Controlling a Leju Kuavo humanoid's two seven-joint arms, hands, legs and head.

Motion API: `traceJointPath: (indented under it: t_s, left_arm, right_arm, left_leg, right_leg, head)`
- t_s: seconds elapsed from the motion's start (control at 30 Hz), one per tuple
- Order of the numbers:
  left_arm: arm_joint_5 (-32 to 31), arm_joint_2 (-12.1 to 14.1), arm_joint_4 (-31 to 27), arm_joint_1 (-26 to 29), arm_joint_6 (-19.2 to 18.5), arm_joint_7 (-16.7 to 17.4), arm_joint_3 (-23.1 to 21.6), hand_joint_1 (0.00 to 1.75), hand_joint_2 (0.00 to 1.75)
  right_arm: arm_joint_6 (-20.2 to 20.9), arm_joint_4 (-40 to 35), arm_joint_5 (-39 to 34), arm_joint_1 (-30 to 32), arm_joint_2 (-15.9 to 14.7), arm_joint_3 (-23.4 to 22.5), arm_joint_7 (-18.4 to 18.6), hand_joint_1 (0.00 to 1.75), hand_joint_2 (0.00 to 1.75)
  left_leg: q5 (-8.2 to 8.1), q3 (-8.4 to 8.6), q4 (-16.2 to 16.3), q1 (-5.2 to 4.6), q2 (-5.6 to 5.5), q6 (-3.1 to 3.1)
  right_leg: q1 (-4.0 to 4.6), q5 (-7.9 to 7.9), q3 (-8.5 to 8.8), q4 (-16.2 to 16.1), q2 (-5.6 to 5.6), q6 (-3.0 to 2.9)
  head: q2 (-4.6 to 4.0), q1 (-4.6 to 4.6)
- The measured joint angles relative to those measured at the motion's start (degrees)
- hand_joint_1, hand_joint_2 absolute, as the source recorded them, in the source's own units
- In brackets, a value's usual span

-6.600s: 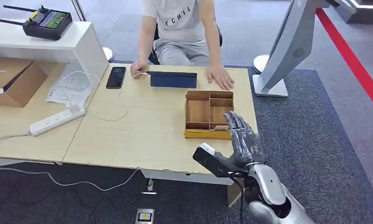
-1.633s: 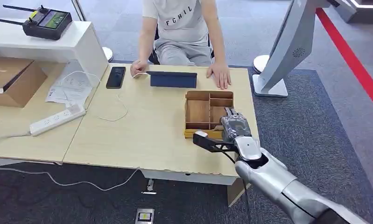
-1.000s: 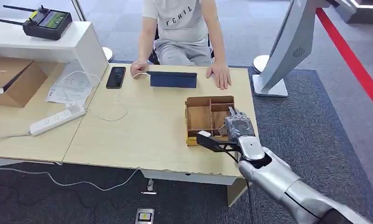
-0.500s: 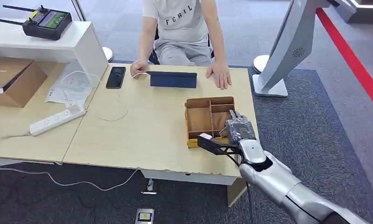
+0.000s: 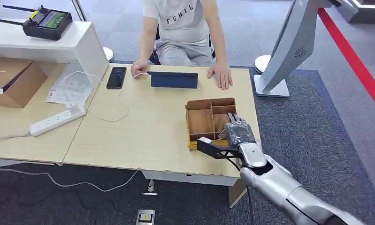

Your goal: Pass the card to the sensor for recognition and then transmit it.

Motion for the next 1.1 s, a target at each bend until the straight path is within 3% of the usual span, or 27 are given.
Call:
traceJointPath:
  t_s: [1.1]
  left_arm:
    - [1.2, -0.3, 0.0, 0.0, 0.1, 0.2, 0.0, 0.0, 0.0]
  right_arm:
    - [-0.1, -5.7, 3.7, -1.5, 0.7, -0.6, -0.3, 1.75, 1.75]
  left_leg:
    - [0.0, 0.0, 0.0, 0.0, 0.0, 0.0]
  right_leg:
    - [0.0, 0.0, 0.0, 0.0, 0.0, 0.0]
  head:
    - [0.0, 0.0]
